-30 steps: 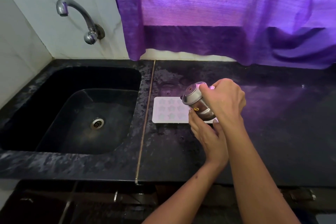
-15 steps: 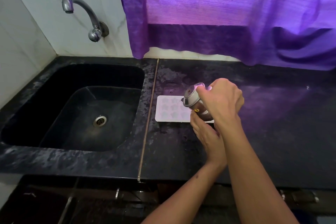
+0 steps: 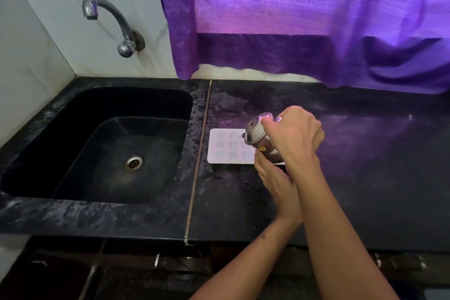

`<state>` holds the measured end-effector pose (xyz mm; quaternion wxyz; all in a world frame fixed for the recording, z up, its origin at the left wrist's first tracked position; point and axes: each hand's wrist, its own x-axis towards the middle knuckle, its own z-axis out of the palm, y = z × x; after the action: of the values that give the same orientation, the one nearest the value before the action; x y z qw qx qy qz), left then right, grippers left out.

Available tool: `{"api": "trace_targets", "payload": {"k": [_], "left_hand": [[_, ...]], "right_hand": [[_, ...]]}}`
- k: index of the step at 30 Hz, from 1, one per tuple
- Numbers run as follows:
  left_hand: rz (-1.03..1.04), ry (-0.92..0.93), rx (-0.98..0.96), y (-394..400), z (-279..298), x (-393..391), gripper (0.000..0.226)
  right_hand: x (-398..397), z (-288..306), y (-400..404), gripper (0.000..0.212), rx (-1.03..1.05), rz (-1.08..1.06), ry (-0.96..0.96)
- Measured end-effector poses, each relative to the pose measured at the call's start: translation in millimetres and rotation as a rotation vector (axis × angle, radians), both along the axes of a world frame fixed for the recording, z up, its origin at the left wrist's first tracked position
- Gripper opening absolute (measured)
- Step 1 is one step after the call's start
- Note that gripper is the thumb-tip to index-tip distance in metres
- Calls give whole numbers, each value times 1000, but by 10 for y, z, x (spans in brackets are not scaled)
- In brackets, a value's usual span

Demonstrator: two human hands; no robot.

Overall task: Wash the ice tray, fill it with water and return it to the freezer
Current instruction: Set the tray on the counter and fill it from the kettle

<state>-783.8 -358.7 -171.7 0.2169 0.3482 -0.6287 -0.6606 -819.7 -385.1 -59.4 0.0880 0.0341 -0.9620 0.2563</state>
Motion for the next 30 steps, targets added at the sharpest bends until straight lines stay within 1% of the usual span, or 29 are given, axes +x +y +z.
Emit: {"api": "trace_targets", "payload": {"k": [3, 6, 9, 11, 13, 17, 23, 25, 28, 29, 30], "left_hand": [[-14, -13, -42, 1, -2, 6, 71], [12, 6, 5, -1, 28, 10, 67], [6, 37, -97, 24, 34, 30, 74], [16, 54, -117, 34, 37, 42, 78], [24, 65, -136, 34, 44, 51, 78], [40, 125, -239, 20, 98, 106, 80], [79, 193, -254, -9, 152, 130, 77], [86, 200, -250, -33, 142, 128, 80], [76, 184, -272, -73, 176, 158, 91], [67, 187, -254, -85, 190, 169, 88], [71, 188, -217, -98, 219, 195, 79]], "right_hand": [[-7, -20, -12, 34, -2, -3, 7], [-9, -24, -9, 34, -6, -5, 10], [-6, -21, 2, 33, -6, -1, 16], [-5, -17, 8, 34, -14, 0, 22], [-13, -3, 29, 35, -33, -7, 8], [-55, 55, 97, 35, -104, -30, -40], [-47, 116, 86, 34, -163, -17, -53], [-28, 125, 62, 34, -157, -4, -47], [10, 133, -5, 33, -131, 20, -38], [26, 132, -34, 32, -116, 26, -32], [44, 131, -62, 32, -100, 33, -23]]}}
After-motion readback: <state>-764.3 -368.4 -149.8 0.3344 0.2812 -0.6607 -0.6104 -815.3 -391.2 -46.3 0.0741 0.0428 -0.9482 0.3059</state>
